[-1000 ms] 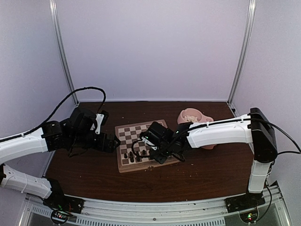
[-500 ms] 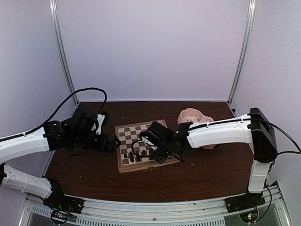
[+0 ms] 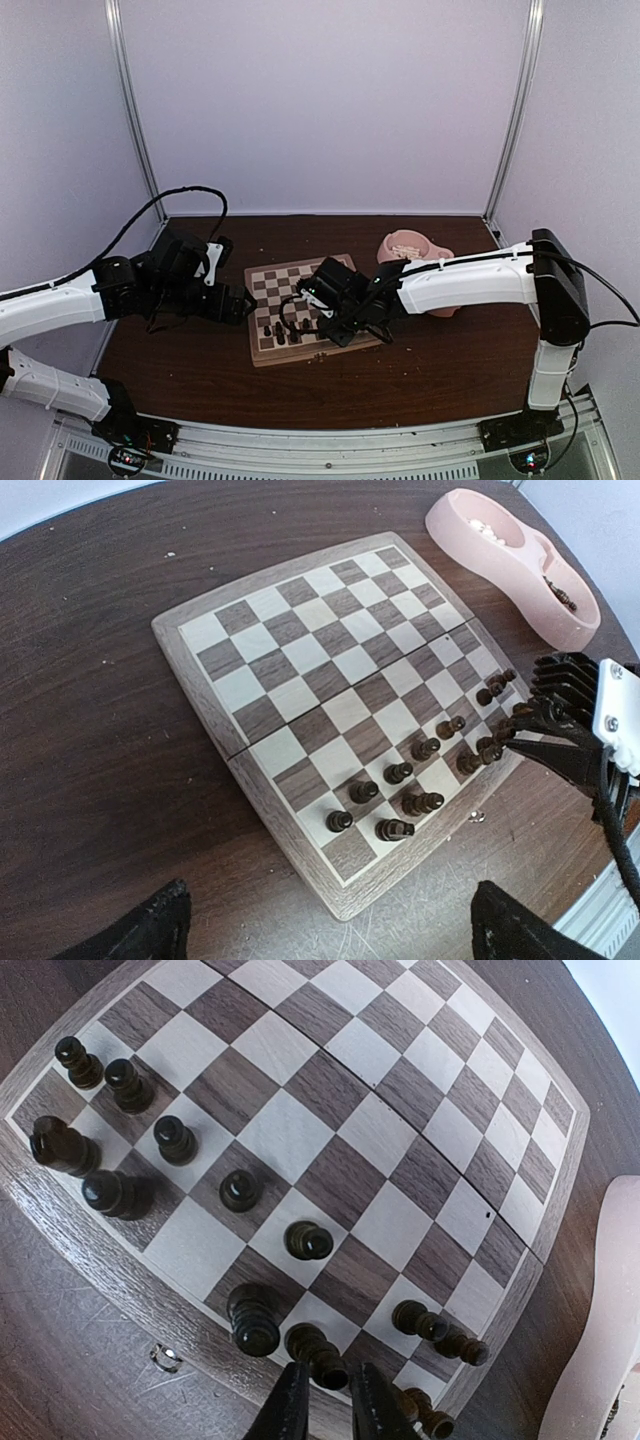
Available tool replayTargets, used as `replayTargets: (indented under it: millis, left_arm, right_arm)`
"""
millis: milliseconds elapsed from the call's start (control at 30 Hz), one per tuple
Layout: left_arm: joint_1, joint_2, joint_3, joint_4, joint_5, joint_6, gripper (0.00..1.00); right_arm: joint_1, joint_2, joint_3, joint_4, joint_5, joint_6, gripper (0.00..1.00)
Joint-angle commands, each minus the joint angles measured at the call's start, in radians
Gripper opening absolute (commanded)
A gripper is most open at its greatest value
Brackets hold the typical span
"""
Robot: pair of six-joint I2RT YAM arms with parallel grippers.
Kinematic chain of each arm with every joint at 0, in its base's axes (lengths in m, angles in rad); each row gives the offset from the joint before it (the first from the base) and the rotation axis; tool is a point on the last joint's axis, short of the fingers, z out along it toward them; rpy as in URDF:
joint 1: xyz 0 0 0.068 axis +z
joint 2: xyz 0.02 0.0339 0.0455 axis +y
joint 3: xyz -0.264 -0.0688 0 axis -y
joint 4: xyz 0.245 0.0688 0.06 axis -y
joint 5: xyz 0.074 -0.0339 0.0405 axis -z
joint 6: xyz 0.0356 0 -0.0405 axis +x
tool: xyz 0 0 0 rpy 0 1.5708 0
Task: Set up the chess pieces on the board
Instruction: Place the bishop on c8, then pick up the chess pile from the storage box.
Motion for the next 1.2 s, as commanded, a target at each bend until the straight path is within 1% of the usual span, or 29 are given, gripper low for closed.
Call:
replayTargets:
  millis: [0, 133, 267, 367, 467, 533, 600, 700, 767, 800, 867, 933, 1000, 1067, 1167]
  left_arm:
    - [0.009, 0.006, 0.021, 0.025, 0.015, 0.012, 0.98]
    - [0.009, 0.001, 0.03, 0.016, 0.017, 0.013, 0.98]
    - [0.01, -0.008, 0.041, 0.007, 0.022, 0.016, 0.98]
    - [0.009, -0.016, 0.043, -0.001, 0.025, 0.021, 0.98]
    - [0.009, -0.022, 0.043, -0.012, 0.024, 0.02, 0.98]
    - [0.009, -0.023, 0.044, -0.024, 0.02, 0.016, 0.98]
    - [0.009, -0.024, 0.044, -0.041, 0.016, 0.01, 0.98]
    - [0.009, -0.025, 0.046, -0.087, -0.005, 0.006, 0.98]
    - [0.009, -0.028, 0.041, -0.127, -0.024, 0.004, 0.98]
    - [0.009, -0.035, 0.031, -0.138, -0.032, 0.005, 0.98]
    - [0.009, -0.051, 0.004, -0.146, -0.047, 0.014, 0.98]
    - [0.009, -0.067, -0.032, -0.144, -0.072, 0.025, 0.98]
    - [0.009, -0.08, -0.065, -0.141, -0.106, 0.056, 0.98]
    - [0.009, -0.096, -0.092, -0.148, -0.142, 0.096, 0.98]
    - [0.007, -0.15, -0.171, -0.099, -0.169, 0.167, 0.98]
  right_arm:
    - [-0.004, 0.008, 0.009, 0.015, 0.022, -0.006, 0.19]
    - [-0.003, -0.011, 0.023, -0.007, 0.021, -0.005, 0.23]
    - [-0.004, -0.081, 0.026, -0.034, 0.015, -0.012, 0.27]
    - [-0.004, -0.178, 0.0, -0.027, 0.028, -0.028, 0.35]
    - [-0.012, -0.3, -0.06, -0.007, 0.105, -0.048, 0.44]
    - [-0.047, -0.365, -0.097, 0.002, 0.13, -0.05, 0.5]
    - [-0.113, -0.42, -0.137, -0.001, 0.122, -0.026, 0.51]
    - [-0.235, -0.493, -0.194, -0.021, 0.111, 0.025, 0.48]
    - [-0.34, -0.535, -0.243, -0.018, 0.072, 0.062, 0.45]
    - [-0.394, -0.552, -0.269, -0.009, 0.036, 0.078, 0.42]
    - [-0.503, -0.575, -0.325, 0.027, -0.066, 0.104, 0.3]
    - [-0.601, -0.576, -0.37, 0.061, -0.148, 0.122, 0.29]
    - [-0.672, -0.555, -0.399, 0.096, -0.21, 0.129, 0.28]
    - [-0.716, -0.519, -0.415, 0.133, -0.234, 0.123, 0.26]
    - [-0.752, -0.45, -0.411, 0.175, -0.235, 0.095, 0.26]
